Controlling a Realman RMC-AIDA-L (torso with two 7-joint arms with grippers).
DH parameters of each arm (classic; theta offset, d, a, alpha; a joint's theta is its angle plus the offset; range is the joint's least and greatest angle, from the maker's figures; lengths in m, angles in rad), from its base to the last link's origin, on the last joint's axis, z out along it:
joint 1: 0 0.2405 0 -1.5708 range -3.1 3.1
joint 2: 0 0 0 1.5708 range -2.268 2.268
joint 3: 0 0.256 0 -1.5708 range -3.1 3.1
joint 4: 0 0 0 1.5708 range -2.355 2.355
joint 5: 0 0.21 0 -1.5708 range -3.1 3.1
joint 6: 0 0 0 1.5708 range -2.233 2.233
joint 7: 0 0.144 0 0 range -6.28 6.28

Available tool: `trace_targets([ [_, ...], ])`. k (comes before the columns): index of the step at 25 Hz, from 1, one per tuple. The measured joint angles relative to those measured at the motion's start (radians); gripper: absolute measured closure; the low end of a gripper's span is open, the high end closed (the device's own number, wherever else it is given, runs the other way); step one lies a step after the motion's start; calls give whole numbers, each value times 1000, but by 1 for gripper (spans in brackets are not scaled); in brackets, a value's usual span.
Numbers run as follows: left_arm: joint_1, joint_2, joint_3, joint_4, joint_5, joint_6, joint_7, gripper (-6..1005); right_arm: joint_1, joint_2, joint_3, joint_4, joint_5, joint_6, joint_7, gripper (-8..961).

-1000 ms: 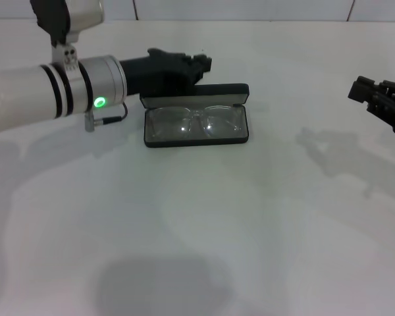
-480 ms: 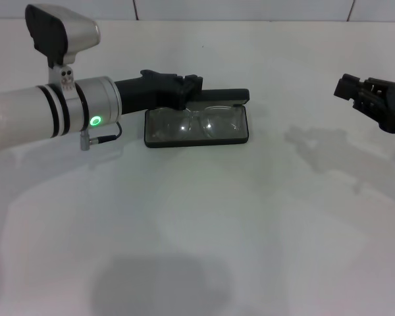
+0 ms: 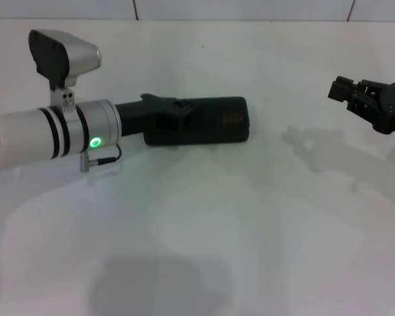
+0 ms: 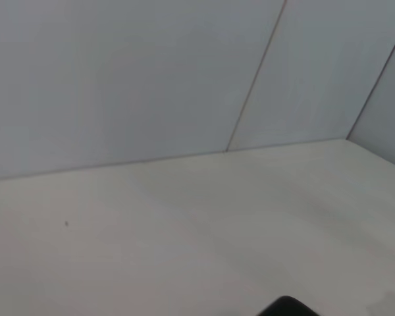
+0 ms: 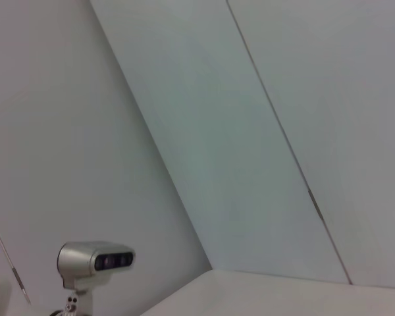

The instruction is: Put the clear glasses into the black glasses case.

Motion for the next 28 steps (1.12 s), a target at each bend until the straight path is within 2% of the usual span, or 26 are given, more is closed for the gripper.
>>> trace_targets([
  [8, 19, 0, 9, 11, 0, 44, -5, 910, 0, 0, 0, 1, 0, -5, -6, 761],
  [13, 85, 5, 10, 155, -12, 283, 3, 906, 0, -3, -7, -8, -3, -13, -10, 759],
  [18, 201, 8, 11, 282, -97, 534, 57, 864, 40, -36, -33, -28, -111, -49, -11, 756],
  [20, 252, 9, 11, 334, -128, 605, 66, 837, 46, -40, -34, -37, -124, -64, -12, 755],
  [23, 310, 10, 10, 389, -168, 689, 110, 797, 46, -31, -37, -76, -135, -74, -20, 753],
  [25, 329, 10, 10, 398, -175, 737, 163, 770, 44, -13, -38, -118, -161, -75, -25, 752],
  [28, 338, 10, 10, 396, -170, 755, 204, 653, 45, 6, -42, -151, -182, -75, -29, 624],
])
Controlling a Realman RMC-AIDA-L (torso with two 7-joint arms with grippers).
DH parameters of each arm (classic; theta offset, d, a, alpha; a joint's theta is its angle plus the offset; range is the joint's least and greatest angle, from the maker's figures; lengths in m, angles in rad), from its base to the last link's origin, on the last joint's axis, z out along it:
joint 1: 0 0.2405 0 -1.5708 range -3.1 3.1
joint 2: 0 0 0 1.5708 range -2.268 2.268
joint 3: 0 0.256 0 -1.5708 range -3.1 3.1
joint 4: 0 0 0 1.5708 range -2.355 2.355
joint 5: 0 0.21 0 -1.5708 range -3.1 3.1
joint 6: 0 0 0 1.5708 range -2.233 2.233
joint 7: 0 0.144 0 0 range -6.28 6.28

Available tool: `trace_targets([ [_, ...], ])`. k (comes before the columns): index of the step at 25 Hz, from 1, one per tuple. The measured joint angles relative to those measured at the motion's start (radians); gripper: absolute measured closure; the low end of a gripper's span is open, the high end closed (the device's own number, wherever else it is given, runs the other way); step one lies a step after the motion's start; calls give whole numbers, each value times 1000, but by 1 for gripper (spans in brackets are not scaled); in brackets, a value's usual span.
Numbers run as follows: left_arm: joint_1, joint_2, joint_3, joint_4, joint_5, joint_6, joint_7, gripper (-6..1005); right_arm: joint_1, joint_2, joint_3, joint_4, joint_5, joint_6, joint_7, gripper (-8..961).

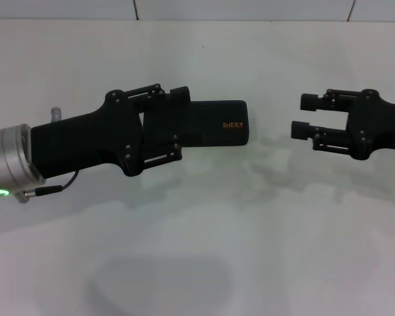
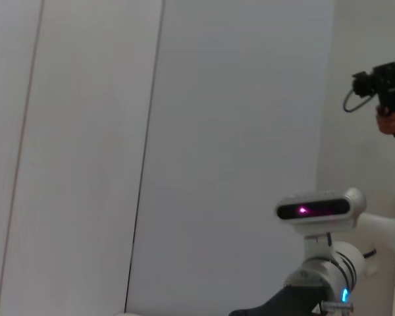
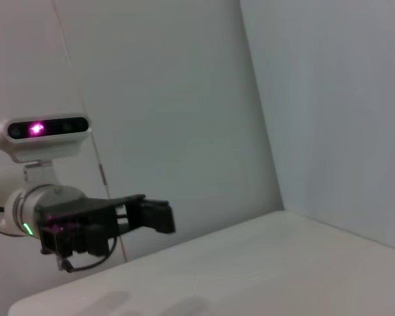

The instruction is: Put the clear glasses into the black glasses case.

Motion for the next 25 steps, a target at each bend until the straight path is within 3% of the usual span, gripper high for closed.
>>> trace_targets([
  [3, 3, 0, 1, -6, 9, -2, 9, 535, 10, 2, -14, 6, 17, -2, 1, 505],
  [6, 6, 0, 1, -6, 50, -14, 20, 329, 14, 1, -27, 12, 20, -37, -18, 404],
  [11, 8, 1, 1, -6, 126, -19, 42, 116, 5, 3, -68, 19, 22, -77, -120, 219],
  [14, 8, 1, 1, -8, 143, -20, 50, 117, 7, 4, -94, 41, 32, -78, -160, 93],
  [25, 5, 11, 0, 32, 253, -35, 46, 120, 5, 6, -187, 51, 31, -58, -190, 95],
])
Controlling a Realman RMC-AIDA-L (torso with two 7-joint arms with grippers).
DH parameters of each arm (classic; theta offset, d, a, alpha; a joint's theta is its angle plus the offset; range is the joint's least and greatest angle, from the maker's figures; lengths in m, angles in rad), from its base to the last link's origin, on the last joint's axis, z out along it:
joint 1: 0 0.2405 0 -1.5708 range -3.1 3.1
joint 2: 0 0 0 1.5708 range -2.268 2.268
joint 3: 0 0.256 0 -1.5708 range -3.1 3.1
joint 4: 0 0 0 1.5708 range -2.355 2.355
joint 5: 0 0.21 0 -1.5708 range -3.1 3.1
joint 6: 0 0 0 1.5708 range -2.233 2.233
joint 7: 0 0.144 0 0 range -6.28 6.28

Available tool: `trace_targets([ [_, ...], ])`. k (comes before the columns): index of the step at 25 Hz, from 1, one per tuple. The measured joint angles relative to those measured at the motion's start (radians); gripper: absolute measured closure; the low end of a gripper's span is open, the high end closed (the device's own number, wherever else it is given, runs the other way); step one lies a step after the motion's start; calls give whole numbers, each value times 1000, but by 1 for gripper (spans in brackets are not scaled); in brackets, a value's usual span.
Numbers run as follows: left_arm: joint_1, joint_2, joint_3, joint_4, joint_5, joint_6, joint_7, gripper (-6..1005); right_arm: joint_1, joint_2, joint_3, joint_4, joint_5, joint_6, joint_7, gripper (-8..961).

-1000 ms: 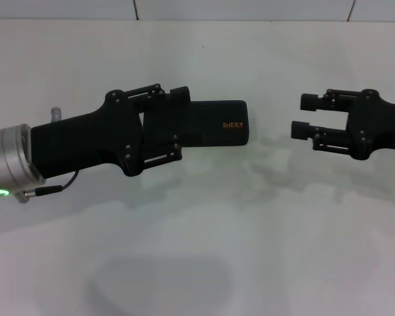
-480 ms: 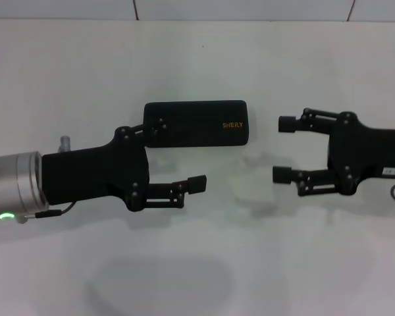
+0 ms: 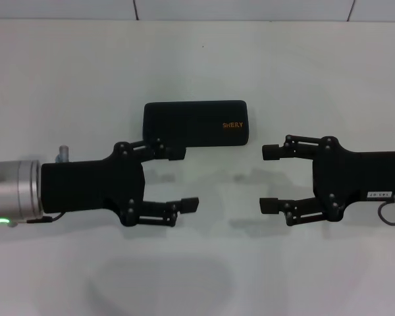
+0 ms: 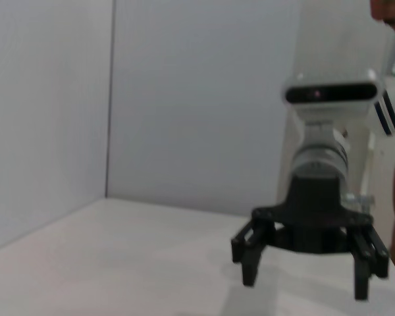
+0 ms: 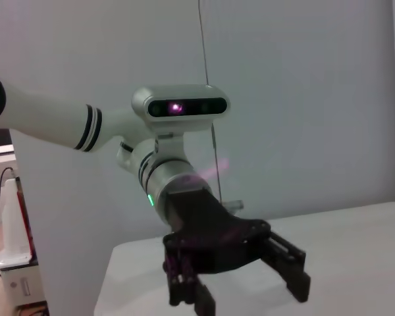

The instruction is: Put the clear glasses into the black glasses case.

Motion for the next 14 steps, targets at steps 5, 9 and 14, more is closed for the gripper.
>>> trace_targets([
  [5, 2, -3, 1, 7, 29, 1, -4, 120, 1, 1, -1, 0, -2, 6, 0, 95],
  [9, 13, -4, 0, 4, 30, -1, -4, 120, 0, 1, -12, 8, -3, 9, -9, 95],
  [14, 17, -5, 0, 3, 26, 4, -5, 120, 2, 0, -14, 23, 1, 12, -16, 95],
])
